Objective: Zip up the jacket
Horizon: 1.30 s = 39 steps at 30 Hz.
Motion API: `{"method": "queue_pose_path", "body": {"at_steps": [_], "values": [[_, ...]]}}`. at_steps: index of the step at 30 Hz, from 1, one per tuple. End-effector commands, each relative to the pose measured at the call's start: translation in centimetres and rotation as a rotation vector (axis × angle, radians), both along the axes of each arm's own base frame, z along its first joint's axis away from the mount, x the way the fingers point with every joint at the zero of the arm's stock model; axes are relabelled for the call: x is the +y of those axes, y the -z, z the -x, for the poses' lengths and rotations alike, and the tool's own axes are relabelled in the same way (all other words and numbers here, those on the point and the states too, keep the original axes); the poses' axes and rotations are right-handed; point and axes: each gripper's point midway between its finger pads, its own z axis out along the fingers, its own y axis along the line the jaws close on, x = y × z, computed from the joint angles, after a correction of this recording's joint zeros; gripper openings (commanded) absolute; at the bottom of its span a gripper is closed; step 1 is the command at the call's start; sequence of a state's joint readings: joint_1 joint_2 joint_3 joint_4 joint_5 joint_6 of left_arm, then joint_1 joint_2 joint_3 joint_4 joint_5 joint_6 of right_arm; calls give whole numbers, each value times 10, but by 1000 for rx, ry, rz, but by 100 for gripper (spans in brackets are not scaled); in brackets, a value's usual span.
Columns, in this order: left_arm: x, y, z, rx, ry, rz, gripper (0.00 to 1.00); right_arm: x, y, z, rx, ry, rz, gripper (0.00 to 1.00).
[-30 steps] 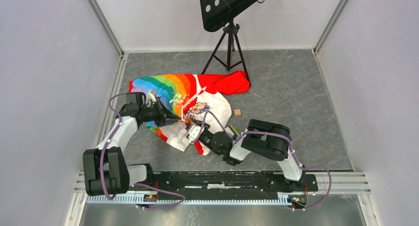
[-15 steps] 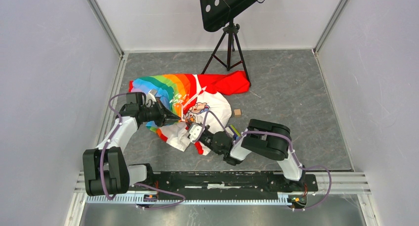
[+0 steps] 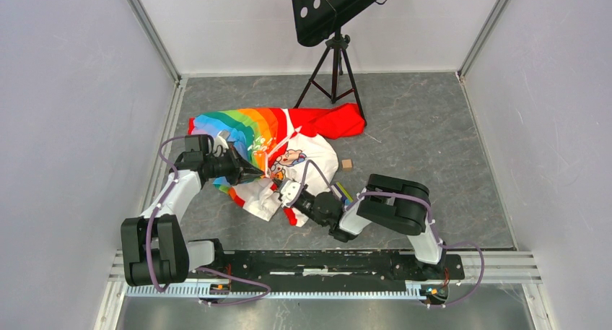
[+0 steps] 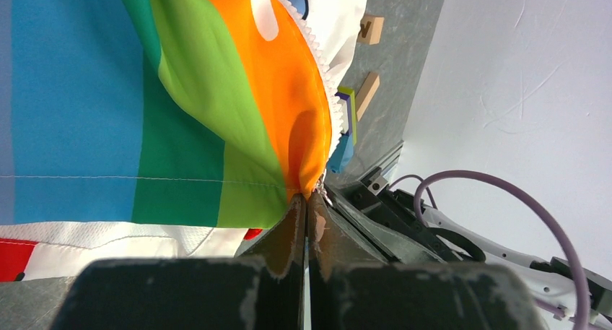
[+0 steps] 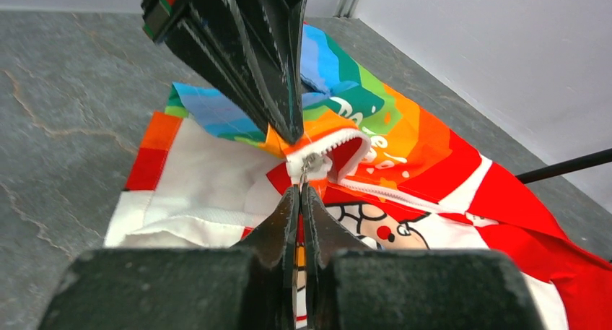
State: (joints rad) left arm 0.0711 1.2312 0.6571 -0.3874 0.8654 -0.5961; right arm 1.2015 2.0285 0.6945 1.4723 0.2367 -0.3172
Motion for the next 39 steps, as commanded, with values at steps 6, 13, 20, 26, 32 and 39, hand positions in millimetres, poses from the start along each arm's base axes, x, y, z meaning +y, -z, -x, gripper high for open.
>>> {"method": "queue_pose_path", "body": {"at_steps": [6, 13, 20, 26, 32, 39], "values": [[-1, -7, 5, -28, -2, -46, 2, -6, -84, 0, 42, -25, -318, 0], [-2, -5, 15, 10, -6, -121, 2, 7, -70, -26, 125, 83, -133, 0], [-7, -7, 31, 26, 40, -249, 2, 7, -69, -54, 167, 206, 51, 0], [3, -9, 37, 20, 46, -376, 2, 16, -68, -79, 255, 230, 168, 0], [18, -14, 40, -6, 32, -486, 2, 7, -39, -99, 358, 203, 214, 0], [14, -15, 42, -21, 62, -483, 2, 30, -49, -65, 463, 4, 102, 0]]}}
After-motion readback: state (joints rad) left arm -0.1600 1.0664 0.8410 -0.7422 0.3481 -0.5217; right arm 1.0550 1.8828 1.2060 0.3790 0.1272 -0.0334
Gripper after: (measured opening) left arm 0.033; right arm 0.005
